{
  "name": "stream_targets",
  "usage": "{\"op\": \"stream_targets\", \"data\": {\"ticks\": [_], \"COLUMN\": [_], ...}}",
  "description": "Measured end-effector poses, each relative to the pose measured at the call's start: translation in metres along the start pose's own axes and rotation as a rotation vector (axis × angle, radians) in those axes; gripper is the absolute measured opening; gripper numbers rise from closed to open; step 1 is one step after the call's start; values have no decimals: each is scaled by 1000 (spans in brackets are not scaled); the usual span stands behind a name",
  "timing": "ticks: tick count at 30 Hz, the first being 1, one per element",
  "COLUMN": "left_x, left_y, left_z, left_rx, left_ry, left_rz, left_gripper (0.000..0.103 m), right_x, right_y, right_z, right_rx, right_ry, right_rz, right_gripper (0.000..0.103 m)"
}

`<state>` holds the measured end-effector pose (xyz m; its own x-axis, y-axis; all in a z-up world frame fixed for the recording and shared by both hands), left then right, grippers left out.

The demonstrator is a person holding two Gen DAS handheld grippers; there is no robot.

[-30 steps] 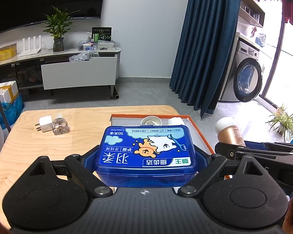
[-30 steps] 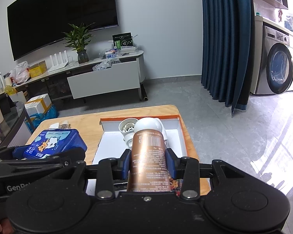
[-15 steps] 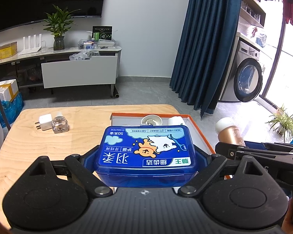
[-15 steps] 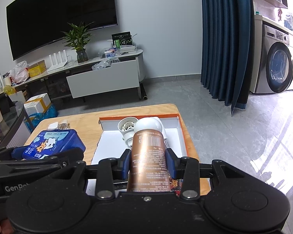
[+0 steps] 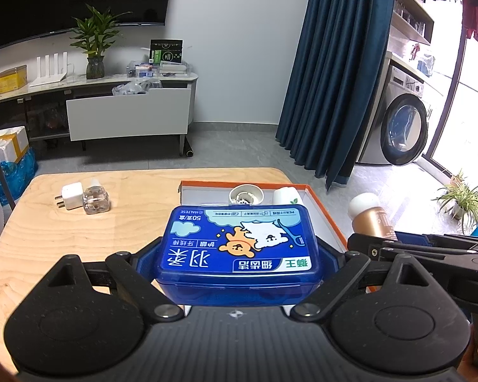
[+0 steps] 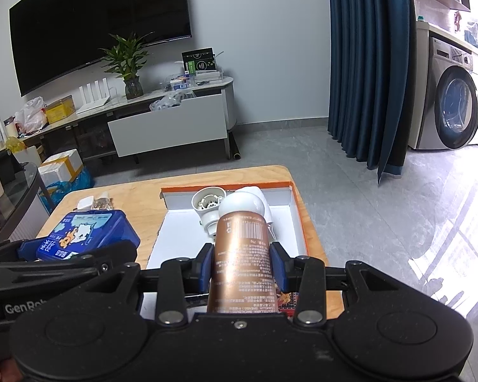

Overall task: Organize rigid objects
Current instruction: 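Carry the blue tin and bronze tube bottle over the tray with both tools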

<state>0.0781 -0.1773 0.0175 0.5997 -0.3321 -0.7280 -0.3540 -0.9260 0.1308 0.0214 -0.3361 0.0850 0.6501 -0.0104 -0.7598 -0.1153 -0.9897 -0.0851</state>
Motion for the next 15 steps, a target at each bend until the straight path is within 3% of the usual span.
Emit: {"op": "stream_targets", "data": {"ticks": [15], "left_x": [3], "left_y": [-1], "left_z": [3], "left_rx": [-5], "left_ry": [-11], "left_rz": [2], "left_gripper": [94], "right_x": [7], "right_y": [-1], "right_z": [-1], "right_rx": [-1], "right_ry": [-18], "right_rz": [3], "right_gripper": [47]}}
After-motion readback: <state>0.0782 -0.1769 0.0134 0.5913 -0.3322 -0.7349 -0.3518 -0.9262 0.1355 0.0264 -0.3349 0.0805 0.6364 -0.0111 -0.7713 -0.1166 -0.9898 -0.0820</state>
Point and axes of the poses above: each gripper's, at about its wrist camera, not at the fingertips, and x roughly the way its jaws point, y to its right, z to its underside, the point moved 4 cm from there along x, roughly the way its jaws point, and after that the axes turned 14 degrees about -y, right-handed, at the moved point
